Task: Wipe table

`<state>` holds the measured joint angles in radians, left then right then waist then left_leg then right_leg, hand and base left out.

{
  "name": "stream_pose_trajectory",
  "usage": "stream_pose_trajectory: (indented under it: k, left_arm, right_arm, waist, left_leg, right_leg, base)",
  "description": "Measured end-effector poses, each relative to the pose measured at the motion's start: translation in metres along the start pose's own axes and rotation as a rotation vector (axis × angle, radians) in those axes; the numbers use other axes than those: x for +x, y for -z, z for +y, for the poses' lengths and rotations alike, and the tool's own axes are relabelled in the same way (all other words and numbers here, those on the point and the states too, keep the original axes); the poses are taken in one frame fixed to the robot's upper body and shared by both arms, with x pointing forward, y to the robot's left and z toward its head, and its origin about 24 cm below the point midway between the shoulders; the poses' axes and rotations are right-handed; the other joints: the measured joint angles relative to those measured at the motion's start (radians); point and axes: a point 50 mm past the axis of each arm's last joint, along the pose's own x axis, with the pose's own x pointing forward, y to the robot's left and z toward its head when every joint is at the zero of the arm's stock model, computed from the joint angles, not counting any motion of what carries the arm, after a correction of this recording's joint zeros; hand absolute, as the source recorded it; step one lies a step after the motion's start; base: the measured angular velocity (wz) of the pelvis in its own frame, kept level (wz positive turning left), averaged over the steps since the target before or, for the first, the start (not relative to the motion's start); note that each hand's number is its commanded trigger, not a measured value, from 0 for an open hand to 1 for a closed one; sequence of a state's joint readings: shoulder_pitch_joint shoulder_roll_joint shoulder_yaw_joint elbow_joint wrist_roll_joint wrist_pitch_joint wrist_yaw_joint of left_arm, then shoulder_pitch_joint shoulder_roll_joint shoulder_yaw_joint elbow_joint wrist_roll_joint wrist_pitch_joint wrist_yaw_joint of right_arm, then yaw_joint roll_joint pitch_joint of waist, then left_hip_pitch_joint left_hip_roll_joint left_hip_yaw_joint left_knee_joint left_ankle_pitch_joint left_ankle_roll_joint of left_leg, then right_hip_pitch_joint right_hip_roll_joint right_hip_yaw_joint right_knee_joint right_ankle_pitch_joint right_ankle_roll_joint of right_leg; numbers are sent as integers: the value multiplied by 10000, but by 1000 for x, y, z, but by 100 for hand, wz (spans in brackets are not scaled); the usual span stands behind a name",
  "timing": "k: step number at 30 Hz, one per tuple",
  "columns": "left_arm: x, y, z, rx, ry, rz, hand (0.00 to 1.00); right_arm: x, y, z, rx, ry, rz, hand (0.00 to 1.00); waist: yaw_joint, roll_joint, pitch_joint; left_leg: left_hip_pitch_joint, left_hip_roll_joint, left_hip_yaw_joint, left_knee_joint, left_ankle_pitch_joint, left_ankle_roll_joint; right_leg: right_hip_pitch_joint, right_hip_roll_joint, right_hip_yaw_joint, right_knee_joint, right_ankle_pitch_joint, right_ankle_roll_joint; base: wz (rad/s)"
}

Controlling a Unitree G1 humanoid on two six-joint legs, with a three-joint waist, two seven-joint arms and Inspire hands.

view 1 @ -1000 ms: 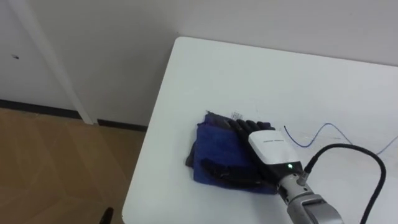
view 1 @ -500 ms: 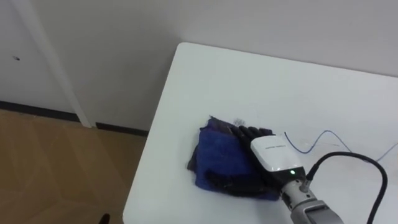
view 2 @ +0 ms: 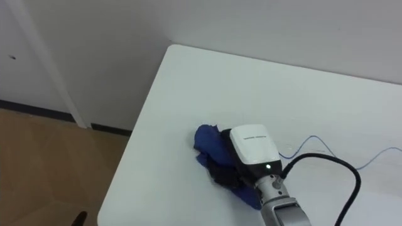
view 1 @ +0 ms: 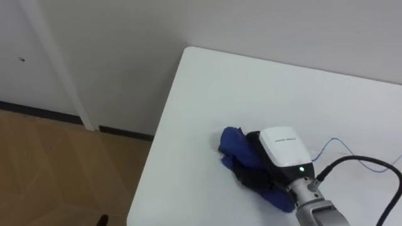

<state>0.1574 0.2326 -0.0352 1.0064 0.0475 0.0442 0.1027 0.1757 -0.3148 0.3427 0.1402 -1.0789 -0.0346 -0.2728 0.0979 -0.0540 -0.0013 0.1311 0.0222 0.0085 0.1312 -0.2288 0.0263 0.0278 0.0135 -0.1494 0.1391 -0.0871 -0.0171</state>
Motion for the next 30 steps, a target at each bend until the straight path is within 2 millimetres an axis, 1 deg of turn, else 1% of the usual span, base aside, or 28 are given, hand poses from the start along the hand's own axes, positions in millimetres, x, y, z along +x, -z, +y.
stream_pose_trajectory:
  k: [5,7,10,13,15,16,17,18,19,20,21,22,24,25,27,28,30]
  left_arm:
    - [0,-1,-3,-167,56,-21,0]
    - [0,-1,-5,-133,104,-29,0]
    - [-1,-1,-9,-179,179,3,0]
    - [-2,4,-10,-267,114,231,0]
    - [-3,9,-8,-533,-88,410,0]
    - [-3,11,-7,-638,-139,478,0]
    - [-4,16,-6,-924,-253,636,0]
    - [-4,19,-3,-1147,-374,791,0]
    - [-5,21,-2,-1222,-438,869,0]
    - [-6,27,1,-1300,-586,1052,0]
    - [-8,34,4,-1455,-739,1299,0]
    - [-9,38,5,-1515,-791,1422,0]
    - [-11,48,11,-1976,-1071,1837,0]
    - [-12,50,13,-2093,-1155,1895,0]
    - [-14,57,18,-2382,-1433,2111,0]
    - [-14,58,19,-2455,-1483,2150,0]
    - [-15,60,23,-2608,-1635,2217,0]
  right_arm:
    - [1,-2,2,865,-103,351,100]
    - [4,-3,1,979,-139,395,100]
    - [10,-2,-1,1721,-437,643,100]
    - [18,9,2,2664,-611,1178,100]
    - [24,30,4,3703,-409,2135,100]
    - [24,36,5,3875,-325,2456,100]
    - [25,51,5,4113,-127,3126,100]
    - [22,69,6,4460,135,4003,100]
    - [19,79,7,4723,295,4537,100]
    - [11,97,9,5196,659,5534,100]
    - [5,113,8,5378,985,6348,100]
    - [1,119,7,5424,1115,6693,100]
    - [-20,148,8,5668,1518,8163,100]
    - [-25,154,8,5719,1598,8485,100]
    - [-46,172,10,5932,1938,9708,100]
    - [-51,176,11,5901,1968,9936,100]
    - [-68,186,15,6081,2048,10756,100]
  waist:
    - [-68,8,3]
    - [-67,21,9]
    - [-74,40,16]
    - [-99,96,47]
    - [-90,109,53]
    - [-101,109,53]
    - [-146,109,53]
    - [-234,111,55]
    - [-261,111,45]
    - [-269,118,7]
    - [-304,120,8]
    - [-340,116,6]
    - [-470,73,-23]
    - [-518,63,-29]
    - [-735,-20,-76]
    - [-750,-38,-87]
    - [-836,-163,-109]
  left_leg:
    - [49,7,-39,-2,0,1]
    - [49,8,-39,-8,-1,2]
    - [54,12,-38,1,-6,-2]
    - [148,19,18,-19,-6,-2]
    - [174,9,20,-12,-9,6]
    - [174,12,8,-7,-9,7]
    - [171,13,-45,19,-12,16]
    - [158,5,-204,54,-14,34]
    - [166,0,-258,61,-16,42]
    - [180,-4,-281,57,-21,52]
    - [174,-4,-258,46,-24,57]
    - [168,-4,-258,41,-24,57]
    - [165,7,-263,41,-25,57]
    - [164,4,-272,43,-25,57]
    - [188,1,-257,53,-23,55]
    - [195,-1,-233,57,-23,54]
    - [210,7,-157,78,-21,51]
  right_leg:
    - [60,3,-54,-18,1,-1]
    - [56,4,-53,-16,1,-1]
    - [50,12,-41,21,2,-3]
    - [71,12,-2,86,3,-4]
    - [100,-21,-36,114,1,-1]
    - [107,-30,-50,114,1,-1]
    - [134,-59,-89,108,-1,3]
    - [204,-111,-237,100,-16,27]
    - [235,-124,-283,100,-30,49]
    - [250,-133,-310,110,-42,65]
    - [235,-131,-301,101,-47,73]
    - [229,-129,-303,95,-48,73]
    - [229,-109,-314,98,-61,73]
    - [229,-111,-332,106,-70,70]
    - [229,-112,-388,118,-112,61]
    - [229,-107,-365,120,-121,56]
    - [228,-97,-301,123,-157,34]
  base:
    - [2]
    - [0]
    - [0]
    - [-3]
    - [2]
    - [5]
    - [20]
    - [27]
    - [30]
    - [10]
    - [0]
    - [-3]
    - [0]
    - [5]
    - [0]
    - [-9]
    - [-8]
